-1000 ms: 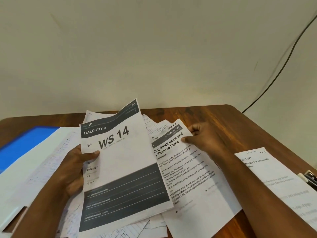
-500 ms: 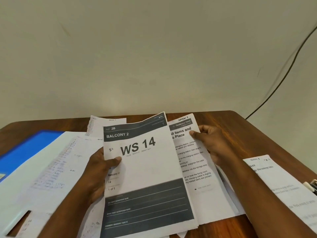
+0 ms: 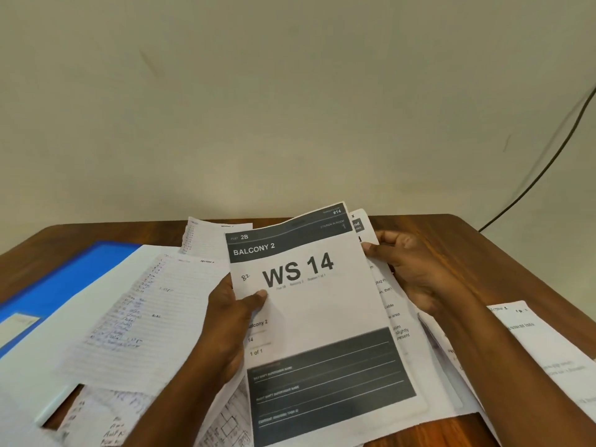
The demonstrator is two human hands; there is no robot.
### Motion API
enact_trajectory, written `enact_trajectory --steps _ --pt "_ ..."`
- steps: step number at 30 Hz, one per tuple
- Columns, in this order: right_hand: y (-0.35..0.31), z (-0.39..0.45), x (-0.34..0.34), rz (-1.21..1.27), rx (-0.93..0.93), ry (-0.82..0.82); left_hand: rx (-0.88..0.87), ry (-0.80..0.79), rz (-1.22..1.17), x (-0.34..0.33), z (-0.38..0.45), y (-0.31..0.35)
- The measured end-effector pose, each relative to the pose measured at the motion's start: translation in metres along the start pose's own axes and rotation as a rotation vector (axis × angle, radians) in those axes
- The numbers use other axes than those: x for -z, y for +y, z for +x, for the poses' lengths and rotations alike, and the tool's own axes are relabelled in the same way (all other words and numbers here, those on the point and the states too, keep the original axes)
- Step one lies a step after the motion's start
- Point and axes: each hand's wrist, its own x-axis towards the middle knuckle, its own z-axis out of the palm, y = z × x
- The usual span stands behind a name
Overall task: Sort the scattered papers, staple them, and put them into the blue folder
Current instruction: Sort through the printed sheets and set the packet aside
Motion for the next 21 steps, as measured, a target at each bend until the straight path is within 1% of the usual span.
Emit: enact_trajectory --steps 8,12,21 --pt "-0.005 -0.002 -0.001 -0.009 -0.017 0.023 -0.004 -0.010 -0.024 -0.007 -0.006 -0.006" --pt "-0.008 -0.003 -0.003 0.007 0.004 0.036 0.009 -0.019 -0.070 -0.010 -0.007 -0.008" --pt "-0.012 -0.005 -0.010 0.085 0.066 0.053 0.024 0.007 -0.084 -0.012 -0.005 -0.014"
